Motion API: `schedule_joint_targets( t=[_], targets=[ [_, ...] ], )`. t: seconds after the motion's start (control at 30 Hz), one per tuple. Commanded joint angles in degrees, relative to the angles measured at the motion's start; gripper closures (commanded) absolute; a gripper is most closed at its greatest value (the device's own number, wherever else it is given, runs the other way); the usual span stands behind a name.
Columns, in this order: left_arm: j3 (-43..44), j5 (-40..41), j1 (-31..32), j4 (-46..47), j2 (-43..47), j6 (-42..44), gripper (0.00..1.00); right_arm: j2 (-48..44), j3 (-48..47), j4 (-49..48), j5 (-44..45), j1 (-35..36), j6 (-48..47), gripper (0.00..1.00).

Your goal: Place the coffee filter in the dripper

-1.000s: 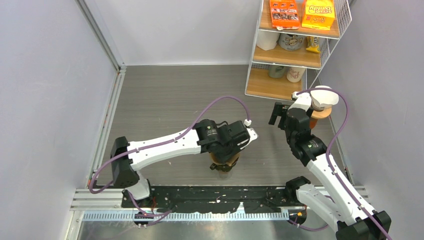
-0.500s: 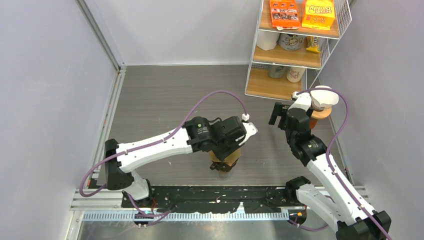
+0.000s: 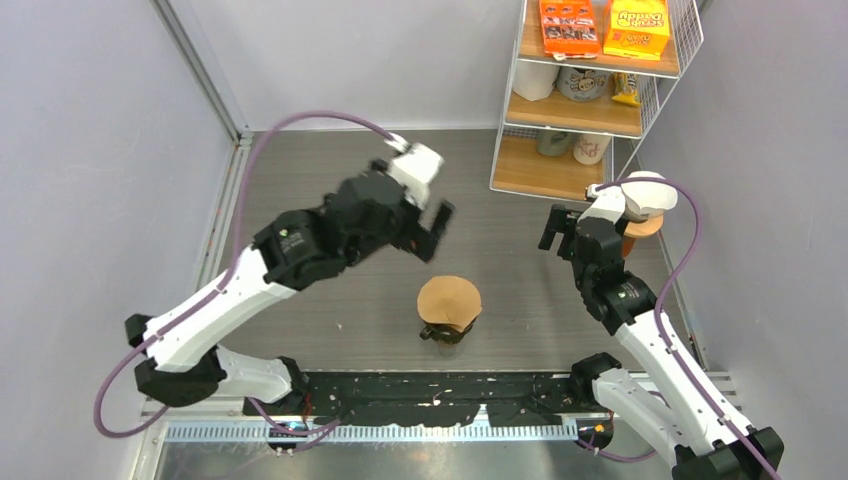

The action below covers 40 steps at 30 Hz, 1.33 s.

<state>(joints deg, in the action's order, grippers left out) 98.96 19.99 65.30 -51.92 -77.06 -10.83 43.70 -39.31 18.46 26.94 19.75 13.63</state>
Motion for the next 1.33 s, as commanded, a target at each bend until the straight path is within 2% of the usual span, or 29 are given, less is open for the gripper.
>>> schedule_joint_targets(
  t=[0.0,0.13,0.3,0.43,0.57,0.73,0.87,1.03,1.3],
  targets=[
    [-9.08,7.72,-15.72,13.30,6.19,-6.24,0.00,-0.88,-0.31,-1.24,1.21,-0.19,-0.26,0.05],
    [-20.83,9.26,-31.40,21.02,11.44,-12.86,0.01,-0.69,-0.29,-1.25,2.89,-0.23,1.90,0.05],
    [-33.61,4.17,-46.00,25.42,15.67,-17.92,0.00,0.43,-0.34,-1.59,6.97,-0.30,4.42,0.05],
    [-45.75,1.00,-55.37,32.82,20.87,-20.41,0.00,1.31,-0.27,-1.88,7.75,-0.42,5.11,0.04],
    [-53.55,-6.12,-62.93,37.68,23.53,-20.65,0.00,1.46,-0.31,-1.73,11.01,-0.41,6.31,0.05],
    [-59.11,-9.52,-66.46,41.97,26.29,-16.34,0.00,-2.69,3.61,-5.27,12.99,-0.41,6.23,0.05],
    [-60.62,-9.96,-66.71,42.83,29.43,-13.96,0.00,-5.87,7.44,-8.13,15.60,-0.41,4.97,0.04],
    [-61.74,-11.63,-66.71,43.75,32.18,-13.01,0.00,-8.42,10.29,-13.85,13.18,-0.41,1.72,0.05],
    [-63.01,-12.81,-66.71,44.70,34.28,-12.89,0.00,-12.67,12.88,-16.64,11.47,-0.41,-0.11,0.05]
  ],
)
